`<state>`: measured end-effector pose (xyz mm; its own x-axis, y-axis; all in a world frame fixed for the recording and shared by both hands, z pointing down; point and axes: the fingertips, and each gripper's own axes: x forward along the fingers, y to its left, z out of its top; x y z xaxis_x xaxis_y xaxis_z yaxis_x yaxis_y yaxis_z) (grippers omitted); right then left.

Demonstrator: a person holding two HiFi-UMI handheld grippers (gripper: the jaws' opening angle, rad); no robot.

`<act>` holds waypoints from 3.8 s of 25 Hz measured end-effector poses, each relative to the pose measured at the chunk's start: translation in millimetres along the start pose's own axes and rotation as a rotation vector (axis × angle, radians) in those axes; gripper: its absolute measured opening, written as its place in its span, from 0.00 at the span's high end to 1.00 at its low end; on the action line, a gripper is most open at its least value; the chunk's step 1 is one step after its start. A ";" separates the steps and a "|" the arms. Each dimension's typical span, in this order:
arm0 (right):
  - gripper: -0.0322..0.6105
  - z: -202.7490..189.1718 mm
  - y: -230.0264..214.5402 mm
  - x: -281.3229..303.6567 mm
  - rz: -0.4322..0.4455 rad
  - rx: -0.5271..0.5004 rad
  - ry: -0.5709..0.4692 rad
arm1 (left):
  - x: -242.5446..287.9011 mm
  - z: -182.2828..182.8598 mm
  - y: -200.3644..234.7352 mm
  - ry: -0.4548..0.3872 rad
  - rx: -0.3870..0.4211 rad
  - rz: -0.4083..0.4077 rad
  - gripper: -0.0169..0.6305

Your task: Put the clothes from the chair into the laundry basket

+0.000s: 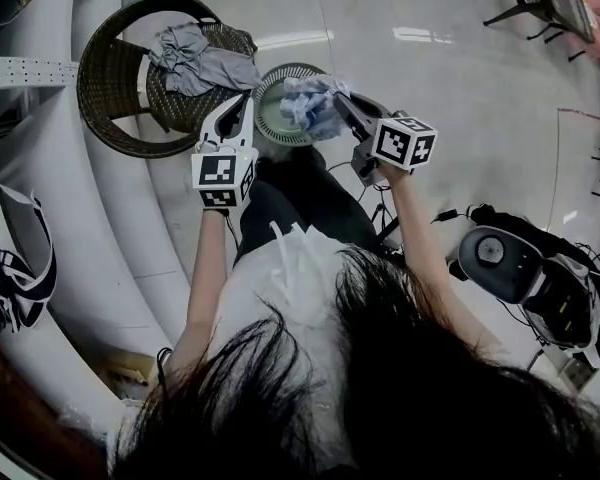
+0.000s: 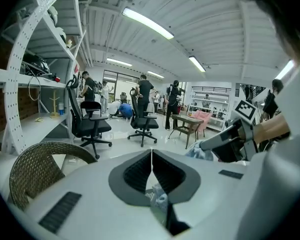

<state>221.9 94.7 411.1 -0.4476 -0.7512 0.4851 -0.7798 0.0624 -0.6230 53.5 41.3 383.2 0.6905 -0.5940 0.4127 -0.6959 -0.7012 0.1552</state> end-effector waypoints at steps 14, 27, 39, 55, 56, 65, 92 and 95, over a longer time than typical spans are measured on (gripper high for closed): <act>0.89 -108.0 -118.6 86.5 -0.125 0.022 0.287 | 65.2 -61.7 -8.2 0.107 0.003 -0.018 0.94; 0.88 -205.1 -202.1 151.2 -0.227 -0.170 0.591 | 108.1 -144.3 1.0 0.226 -0.038 -0.009 0.94; 0.71 -246.6 -248.6 190.5 -0.297 -0.267 0.700 | 125.4 -190.8 12.7 0.295 -0.038 -0.035 0.94; 0.67 -196.2 -224.1 181.1 -0.255 -0.193 0.505 | 118.7 -172.9 -3.1 0.273 -0.046 -0.033 0.94; 0.67 -186.7 -218.2 178.8 -0.244 -0.189 0.470 | 117.4 -169.4 -4.8 0.269 -0.043 -0.035 0.94; 0.68 -95.4 -146.9 130.9 -0.146 -0.155 0.205 | 92.7 -117.2 -18.0 0.205 -0.018 -0.033 0.94; 0.82 47.1 82.5 -34.8 0.075 -0.238 -0.218 | -39.2 43.2 -55.6 -0.063 0.010 -0.018 0.94; 0.82 44.0 97.3 -44.4 0.100 -0.256 -0.207 | -48.7 46.0 -62.2 -0.064 0.027 -0.024 0.94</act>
<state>185.1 105.2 301.9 -0.4495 -0.8488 0.2784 -0.8329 0.2856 -0.4741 72.2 95.7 312.1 0.7186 -0.6003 0.3512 -0.6741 -0.7253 0.1395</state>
